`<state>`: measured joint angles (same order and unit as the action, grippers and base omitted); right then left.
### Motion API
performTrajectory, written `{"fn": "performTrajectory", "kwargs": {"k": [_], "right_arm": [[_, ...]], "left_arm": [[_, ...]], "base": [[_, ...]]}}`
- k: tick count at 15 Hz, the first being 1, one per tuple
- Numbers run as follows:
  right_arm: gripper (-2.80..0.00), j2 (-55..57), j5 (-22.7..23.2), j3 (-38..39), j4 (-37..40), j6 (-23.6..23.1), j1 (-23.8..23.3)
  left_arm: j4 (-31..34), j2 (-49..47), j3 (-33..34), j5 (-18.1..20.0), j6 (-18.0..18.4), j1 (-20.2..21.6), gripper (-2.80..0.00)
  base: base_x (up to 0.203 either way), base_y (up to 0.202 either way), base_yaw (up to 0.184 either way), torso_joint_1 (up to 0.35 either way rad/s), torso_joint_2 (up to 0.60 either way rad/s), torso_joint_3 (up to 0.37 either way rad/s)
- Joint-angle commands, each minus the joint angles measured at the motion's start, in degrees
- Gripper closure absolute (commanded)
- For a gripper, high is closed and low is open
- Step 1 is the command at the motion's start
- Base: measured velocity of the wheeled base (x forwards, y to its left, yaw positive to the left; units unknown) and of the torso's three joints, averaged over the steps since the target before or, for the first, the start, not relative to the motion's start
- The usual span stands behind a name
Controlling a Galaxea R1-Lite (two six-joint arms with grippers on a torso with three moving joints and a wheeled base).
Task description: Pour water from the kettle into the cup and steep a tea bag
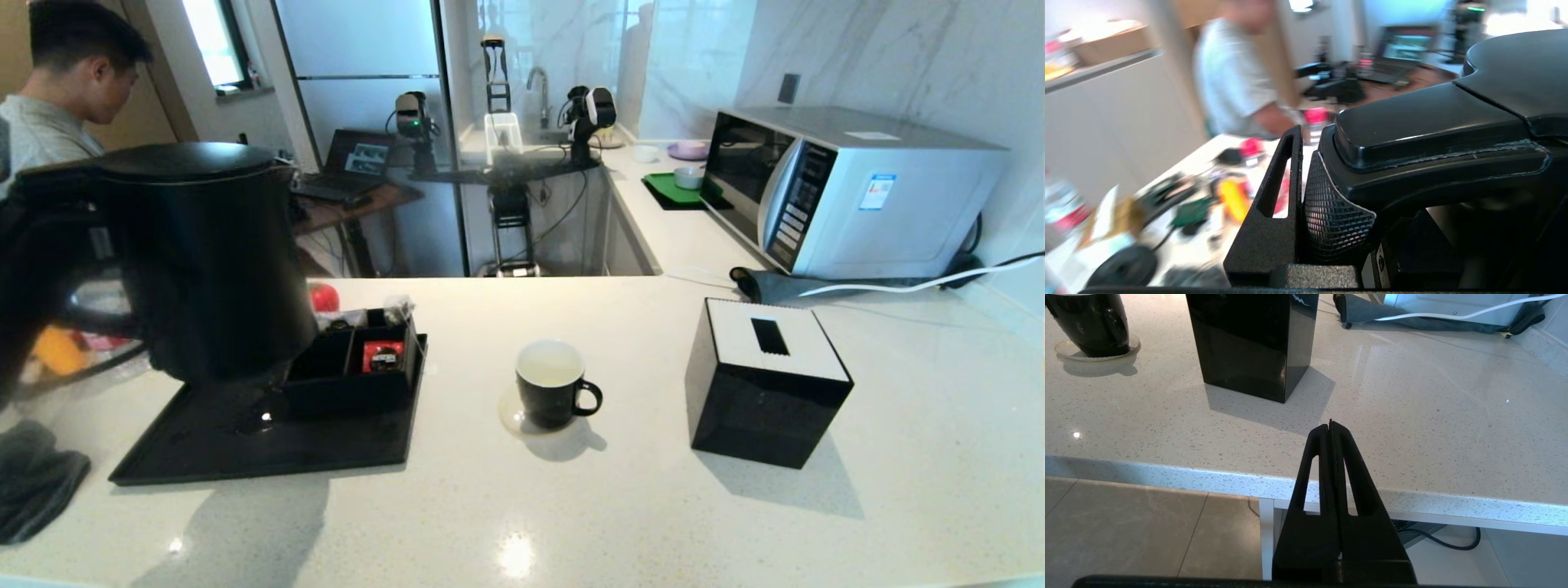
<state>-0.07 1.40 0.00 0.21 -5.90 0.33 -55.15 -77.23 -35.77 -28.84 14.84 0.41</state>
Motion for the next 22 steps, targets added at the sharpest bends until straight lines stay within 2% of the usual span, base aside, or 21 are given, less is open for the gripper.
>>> {"fn": "performTrajectory", "kwargs": {"k": [1, 4, 8, 11, 14, 22], "right_arm": [[0.0, 0.07, 0.07, 0.0, -0.03, -0.08, 0.02], [0.0, 0.07, 0.06, 0.0, -0.03, -0.08, 0.02], [0.0, 0.07, 0.0, 0.0, -0.03, -0.08, 0.02], [0.0, 0.07, 0.0, 0.0, -0.01, -0.08, 0.02], [0.0, 0.07, 0.09, 0.0, -0.03, -0.08, 0.02], [0.0, 0.07, 0.0, 0.0, -0.03, -0.08, 0.02]], "left_arm": [[-2.54, -0.03, 3.04, 1.4, -1.11, 6.18, 0.0], [-9.11, -3.0, 6.55, 4.46, -3.21, 12.96, 0.0], [-24.72, -11.97, 10.14, 8.0, -3.46, 19.01, 0.0], [-32.97, -18.99, 10.96, 10.52, -3.42, 21.76, 0.0], [-34.77, -23.53, 10.65, 12.33, -3.57, 24.15, 0.0], [-34.8, -32.44, 7.56, 12.62, -4.45, 24.29, 0.0]], "base": [[0.0, 0.0, 0.0, 0.0, 0.0, 0.0], [0.0, 0.0, 0.0, 0.0, 0.0, 0.0], [0.0, 0.0, 0.0, 0.0, 0.0, 0.0], [0.0, 0.0, 0.0, 0.0, 0.0, 0.0], [0.0, 0.0, 0.0, 0.0, 0.0, 0.0], [0.0, 0.0, 0.0, 0.0, 0.0, 0.0]]}}
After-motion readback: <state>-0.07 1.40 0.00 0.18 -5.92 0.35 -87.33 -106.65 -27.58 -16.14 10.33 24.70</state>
